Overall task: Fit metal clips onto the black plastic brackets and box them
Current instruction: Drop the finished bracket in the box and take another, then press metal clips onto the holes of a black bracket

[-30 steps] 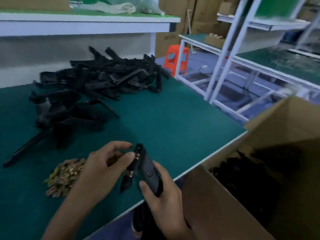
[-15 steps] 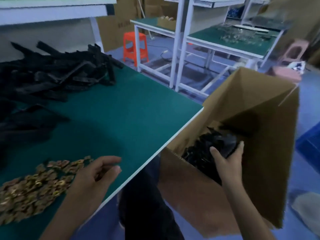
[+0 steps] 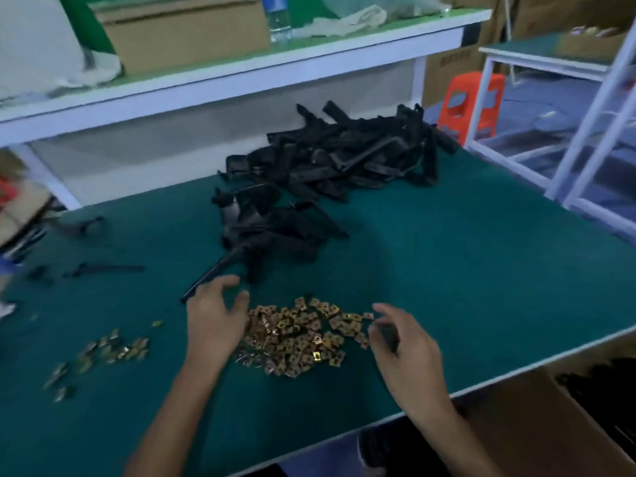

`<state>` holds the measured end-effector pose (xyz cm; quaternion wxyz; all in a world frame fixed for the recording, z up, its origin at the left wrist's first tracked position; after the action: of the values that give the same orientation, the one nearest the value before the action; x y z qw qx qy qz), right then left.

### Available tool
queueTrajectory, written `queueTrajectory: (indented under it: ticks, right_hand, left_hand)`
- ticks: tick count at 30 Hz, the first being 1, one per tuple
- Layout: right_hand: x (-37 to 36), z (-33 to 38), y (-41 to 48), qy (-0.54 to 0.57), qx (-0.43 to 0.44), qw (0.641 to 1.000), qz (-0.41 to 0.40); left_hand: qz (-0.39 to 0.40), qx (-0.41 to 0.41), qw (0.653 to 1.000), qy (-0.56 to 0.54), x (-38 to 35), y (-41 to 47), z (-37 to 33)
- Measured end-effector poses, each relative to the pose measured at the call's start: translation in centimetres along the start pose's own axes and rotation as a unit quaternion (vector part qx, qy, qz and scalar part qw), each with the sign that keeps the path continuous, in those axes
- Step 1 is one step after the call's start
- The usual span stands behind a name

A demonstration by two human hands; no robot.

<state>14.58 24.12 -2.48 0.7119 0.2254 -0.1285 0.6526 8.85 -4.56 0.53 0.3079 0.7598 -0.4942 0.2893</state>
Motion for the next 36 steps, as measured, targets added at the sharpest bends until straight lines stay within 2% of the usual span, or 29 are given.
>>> queueTrajectory:
  ticks: [3,6,8,11,13,15,18,20,22,26,29,31,32,34,36]
  right_hand:
    - [-0.3,-0.2,-0.3,-0.03,-0.005,0.999,-0.021]
    - [-0.2,-0.1,-0.4,-0.059,0.001,0.998,-0.028]
    - [-0.2,0.2,-0.5,-0.064,0.017,0.997,-0.039]
    - [-0.4,0.2,-0.4,-0.073,0.028,0.996,-0.052]
    - [-0.5,-0.2,-0.4,-0.077,0.02,0.995,-0.054]
    - [-0.7,-0.4,-0.3,-0.089,0.017,0.995,-0.051]
    - [-0.7,0.0,-0.3,-0.063,0.01,0.997,-0.046]
    - [-0.5,0.7,-0.5,-0.008,0.006,0.999,-0.037]
    - [-0.3,2.2,-1.1,0.063,-0.009,0.998,-0.013]
    - [-1.8,4.8,-2.5,0.207,-0.048,0.976,0.04]
    - [-2.4,4.8,-2.4,0.269,-0.086,0.959,-0.001]
    - [-1.2,4.0,-1.6,0.221,-0.081,0.97,-0.053]
    - [-0.5,3.4,-1.2,0.181,-0.073,0.978,-0.068]
    - [0.4,2.3,-0.6,0.11,-0.076,0.988,-0.081]
    - [0.3,1.5,-0.3,0.081,-0.083,0.989,-0.089]
  left_hand:
    - [-0.051,0.022,0.995,0.083,0.5,3.1,2.4]
    - [0.01,0.081,0.978,0.191,0.5,6.0,4.4]
    - [0.035,0.096,0.972,0.214,0.4,7.2,5.4]
    - [-0.034,0.038,0.979,0.195,0.6,7.9,5.6]
    - [-0.083,-0.006,0.986,0.145,1.2,7.4,4.9]
    - [-0.094,-0.019,0.992,0.083,2.1,6.5,3.7]
    - [-0.033,0.003,0.997,-0.075,3.3,3.8,0.1]
    - [0.048,0.007,0.982,-0.183,3.0,0.2,-3.0]
    - [0.153,-0.016,0.963,-0.221,1.2,-4.4,-5.7]
    - [0.272,-0.12,0.937,-0.181,-3.5,-12.1,-9.1]
    - [0.322,-0.255,0.911,-0.038,-4.7,-12.4,-8.9]
    - [0.349,-0.288,0.892,-0.001,-4.1,-10.6,-8.0]
    - [0.325,-0.27,0.906,0.004,-3.6,-9.3,-7.4]
    - [0.205,-0.22,0.953,0.017,-3.2,-6.1,-5.9]
    - [0.104,-0.191,0.973,0.079,-3.3,-3.2,-5.1]
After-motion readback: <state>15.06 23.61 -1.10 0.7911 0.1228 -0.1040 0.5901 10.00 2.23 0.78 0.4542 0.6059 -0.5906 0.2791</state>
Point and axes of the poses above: each hand's wrist, its own y-axis towards the middle knuckle, its own x-axis out of the back of the hand, z = x × y, the point moved 2 cm from there along y, towards the middle knuckle, and after that the axes turned 2 degrees about z, right-handed, at the moved point
